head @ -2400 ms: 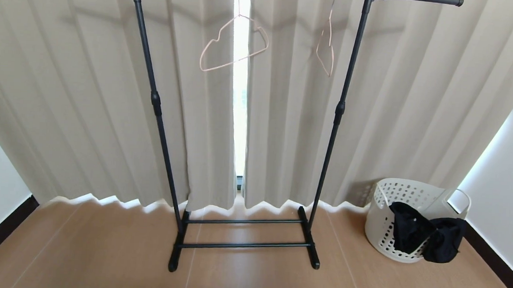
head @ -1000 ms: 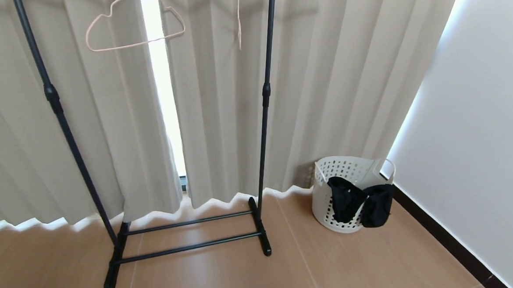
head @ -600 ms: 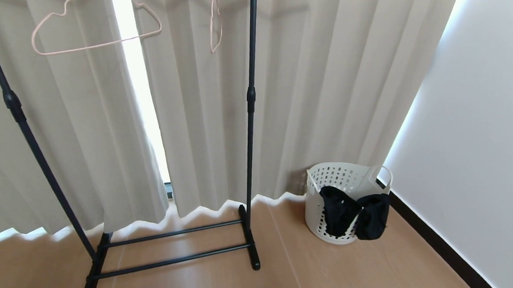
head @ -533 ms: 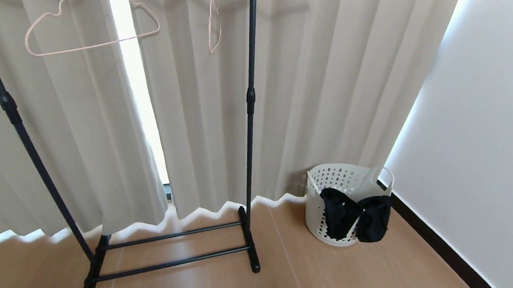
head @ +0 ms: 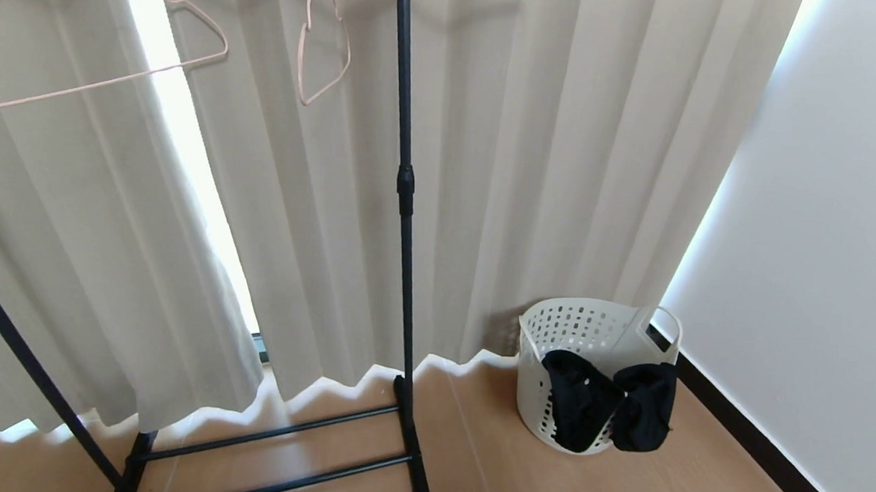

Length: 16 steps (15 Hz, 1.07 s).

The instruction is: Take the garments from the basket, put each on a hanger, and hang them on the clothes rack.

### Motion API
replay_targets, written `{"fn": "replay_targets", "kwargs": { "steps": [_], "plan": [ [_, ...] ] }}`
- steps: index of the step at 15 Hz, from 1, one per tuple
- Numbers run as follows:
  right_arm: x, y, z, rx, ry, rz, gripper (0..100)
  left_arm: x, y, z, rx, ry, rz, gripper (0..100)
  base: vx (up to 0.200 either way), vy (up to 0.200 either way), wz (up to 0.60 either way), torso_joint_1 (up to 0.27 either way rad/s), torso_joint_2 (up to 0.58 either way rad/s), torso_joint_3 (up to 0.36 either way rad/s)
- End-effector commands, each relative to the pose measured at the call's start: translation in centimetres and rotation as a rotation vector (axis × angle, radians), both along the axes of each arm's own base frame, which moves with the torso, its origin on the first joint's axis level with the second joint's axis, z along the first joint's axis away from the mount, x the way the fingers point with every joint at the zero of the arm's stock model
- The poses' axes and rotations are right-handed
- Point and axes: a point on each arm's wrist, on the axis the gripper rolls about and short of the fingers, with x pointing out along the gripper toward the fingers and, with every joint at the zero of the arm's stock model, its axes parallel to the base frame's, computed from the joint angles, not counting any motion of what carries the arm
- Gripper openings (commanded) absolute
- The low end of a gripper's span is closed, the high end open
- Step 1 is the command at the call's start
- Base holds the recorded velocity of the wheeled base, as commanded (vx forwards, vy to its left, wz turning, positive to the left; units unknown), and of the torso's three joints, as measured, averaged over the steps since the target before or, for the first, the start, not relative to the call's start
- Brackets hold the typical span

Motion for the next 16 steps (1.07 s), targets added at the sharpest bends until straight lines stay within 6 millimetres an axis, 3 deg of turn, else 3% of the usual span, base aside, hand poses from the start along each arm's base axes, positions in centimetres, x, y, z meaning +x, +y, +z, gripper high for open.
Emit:
{"fn": "replay_targets", "kwargs": {
  "steps": [1, 5, 8, 16],
  "plan": [
    [0.01, 0.0, -0.03, 0.0, 0.003, 0.001, 100, 0.01, 0.0, 0.0, -0.001, 0.001, 0.0, 100, 0.2, 0.0, 0.0, 0.002, 0.01, 0.002],
    [0.01, 0.0, -0.03, 0.0, 0.003, 0.001, 100, 0.01, 0.0, 0.0, 0.001, 0.001, 0.0, 100, 0.2, -0.05, 0.0, -0.004, 0.0, 0.0],
    [0.01, 0.0, -0.03, 0.0, 0.003, 0.001, 100, 0.01, 0.0, 0.0, 0.001, 0.001, 0.0, 100, 0.0, -0.2, 0.0, 0.006, 0.0, 0.004],
    [0.01, 0.0, -0.01, 0.0, 0.002, 0.001, 100, 0.01, 0.0, 0.0, 0.002, 0.0, -0.001, 100, 0.0, 0.0, 0.0, 0.0, 0.0, 0.0]
  ]
}}
